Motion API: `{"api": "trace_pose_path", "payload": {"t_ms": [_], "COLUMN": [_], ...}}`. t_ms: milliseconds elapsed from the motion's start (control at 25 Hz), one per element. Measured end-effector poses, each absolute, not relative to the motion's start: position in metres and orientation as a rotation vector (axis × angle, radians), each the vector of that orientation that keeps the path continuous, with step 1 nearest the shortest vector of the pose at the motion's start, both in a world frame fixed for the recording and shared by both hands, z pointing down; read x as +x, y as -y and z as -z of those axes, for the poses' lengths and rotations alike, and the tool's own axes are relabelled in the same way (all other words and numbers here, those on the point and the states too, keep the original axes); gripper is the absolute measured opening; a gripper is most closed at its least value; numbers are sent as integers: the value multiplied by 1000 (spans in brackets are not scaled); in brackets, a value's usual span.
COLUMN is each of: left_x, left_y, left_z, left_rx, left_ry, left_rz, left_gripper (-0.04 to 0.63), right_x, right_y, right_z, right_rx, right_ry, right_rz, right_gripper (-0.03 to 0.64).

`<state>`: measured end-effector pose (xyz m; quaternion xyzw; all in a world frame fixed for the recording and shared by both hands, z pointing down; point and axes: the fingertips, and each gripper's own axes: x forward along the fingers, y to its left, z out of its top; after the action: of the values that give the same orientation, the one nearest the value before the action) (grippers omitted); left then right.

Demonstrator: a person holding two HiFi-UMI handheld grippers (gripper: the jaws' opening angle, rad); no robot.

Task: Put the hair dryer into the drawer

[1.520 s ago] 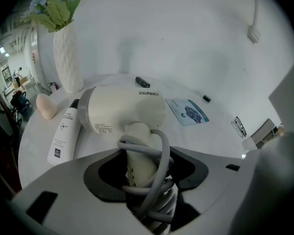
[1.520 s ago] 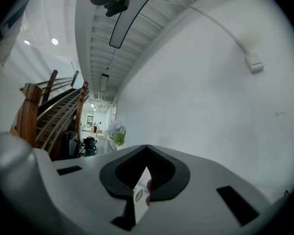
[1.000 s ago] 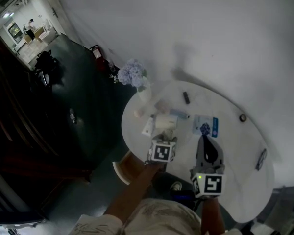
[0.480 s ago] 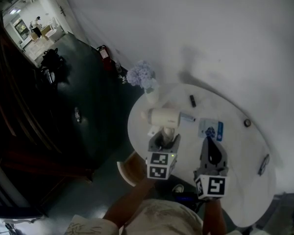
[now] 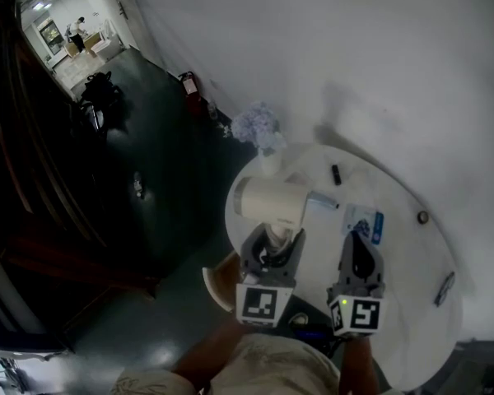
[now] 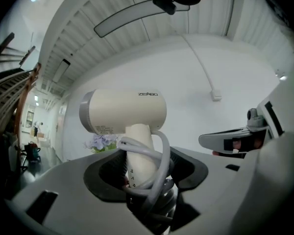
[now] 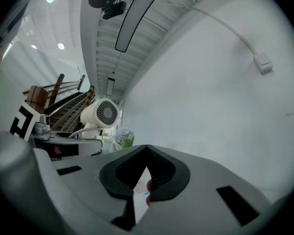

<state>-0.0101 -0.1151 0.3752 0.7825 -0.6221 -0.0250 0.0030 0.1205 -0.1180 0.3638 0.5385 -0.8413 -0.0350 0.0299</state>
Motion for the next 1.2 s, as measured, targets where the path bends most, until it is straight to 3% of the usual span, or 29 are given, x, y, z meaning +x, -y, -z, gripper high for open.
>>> {"api": "trace_pose_path", "payload": {"t_ms": [1200], "left_x": [-117], "left_y": [43], "left_z": [-384], "left_rx": [2188], "left_ry": [2289], "left_rz": [-21], "left_gripper": [245], "right_x": [8], "right_y": [103], "right_z": [-366], "right_rx": [1274], "right_ry": [2819], "right_rz": [104], "right_gripper": [3]}}
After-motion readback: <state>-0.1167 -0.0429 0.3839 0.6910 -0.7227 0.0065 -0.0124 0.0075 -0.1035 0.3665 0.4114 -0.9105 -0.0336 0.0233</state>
